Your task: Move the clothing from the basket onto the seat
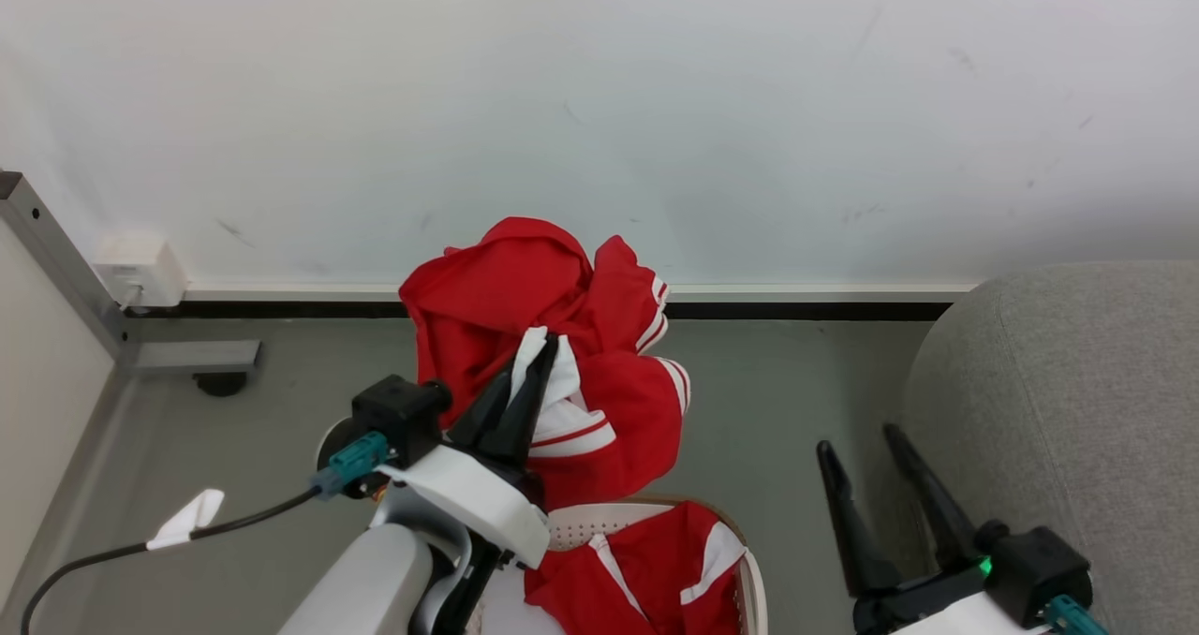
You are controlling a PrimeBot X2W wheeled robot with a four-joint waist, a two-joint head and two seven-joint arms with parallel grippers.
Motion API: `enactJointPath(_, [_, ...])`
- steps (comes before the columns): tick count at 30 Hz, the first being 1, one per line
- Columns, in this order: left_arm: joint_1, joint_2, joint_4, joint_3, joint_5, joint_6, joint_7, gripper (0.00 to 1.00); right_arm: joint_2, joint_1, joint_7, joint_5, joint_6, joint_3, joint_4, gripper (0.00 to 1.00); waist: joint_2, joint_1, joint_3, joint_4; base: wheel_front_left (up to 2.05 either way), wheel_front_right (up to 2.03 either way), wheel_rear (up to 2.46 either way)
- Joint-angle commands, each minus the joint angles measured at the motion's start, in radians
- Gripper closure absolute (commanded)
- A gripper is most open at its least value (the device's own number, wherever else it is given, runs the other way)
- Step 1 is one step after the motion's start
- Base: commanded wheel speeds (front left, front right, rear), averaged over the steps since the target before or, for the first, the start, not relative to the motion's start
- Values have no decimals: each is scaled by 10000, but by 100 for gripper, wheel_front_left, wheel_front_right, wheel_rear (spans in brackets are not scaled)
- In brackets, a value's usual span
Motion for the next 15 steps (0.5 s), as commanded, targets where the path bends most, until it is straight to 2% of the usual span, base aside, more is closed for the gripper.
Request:
enactJointPath(1, [50, 38, -82, -2, -138, -36, -8, 100, -148, -142, -31, -129, -23, 248, 183, 0, 0, 1, 11, 30, 0, 0, 0])
enactJointPath(10, [-248, -147, -120, -289, -143, -149, 133, 100, -438, -872, -32, -251, -23, 2238, 1169, 0, 0, 1, -4, 283, 0, 0, 0])
enactJointPath(15, [-355, -417, 62, -640, -157, -273, 150, 100, -428, -1393, -32, -632, -23, 3110, 1975, 0, 0, 1, -110, 689, 0, 0, 0])
